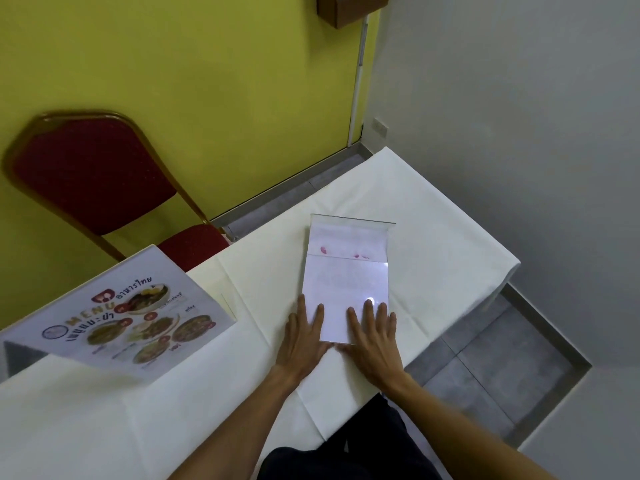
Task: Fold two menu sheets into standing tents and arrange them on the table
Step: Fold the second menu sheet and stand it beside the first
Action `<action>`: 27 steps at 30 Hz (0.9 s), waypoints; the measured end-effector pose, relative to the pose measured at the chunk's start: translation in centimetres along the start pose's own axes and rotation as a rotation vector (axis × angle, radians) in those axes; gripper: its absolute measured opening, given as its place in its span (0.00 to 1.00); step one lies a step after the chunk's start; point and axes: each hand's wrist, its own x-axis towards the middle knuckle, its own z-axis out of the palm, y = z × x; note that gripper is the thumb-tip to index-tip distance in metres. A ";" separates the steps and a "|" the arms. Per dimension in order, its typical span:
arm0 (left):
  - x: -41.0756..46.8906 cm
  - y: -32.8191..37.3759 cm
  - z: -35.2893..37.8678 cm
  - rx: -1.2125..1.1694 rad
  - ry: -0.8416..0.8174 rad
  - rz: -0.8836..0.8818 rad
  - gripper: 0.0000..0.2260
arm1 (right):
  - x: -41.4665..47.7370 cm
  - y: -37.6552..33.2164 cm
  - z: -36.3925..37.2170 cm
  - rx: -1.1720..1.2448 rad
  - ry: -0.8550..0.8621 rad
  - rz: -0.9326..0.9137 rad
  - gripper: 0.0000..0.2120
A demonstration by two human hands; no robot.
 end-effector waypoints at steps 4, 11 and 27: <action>-0.1 -0.4 0.0 0.160 0.064 0.072 0.37 | -0.2 0.5 0.3 -0.053 0.072 -0.115 0.34; -0.1 -1.1 -2.1 0.276 0.128 0.206 0.28 | -0.4 1.1 -2.0 -0.097 0.294 -0.214 0.26; 3.9 5.9 -15.0 -0.050 0.856 0.429 0.22 | 4.9 5.2 -22.6 0.036 0.938 -0.444 0.09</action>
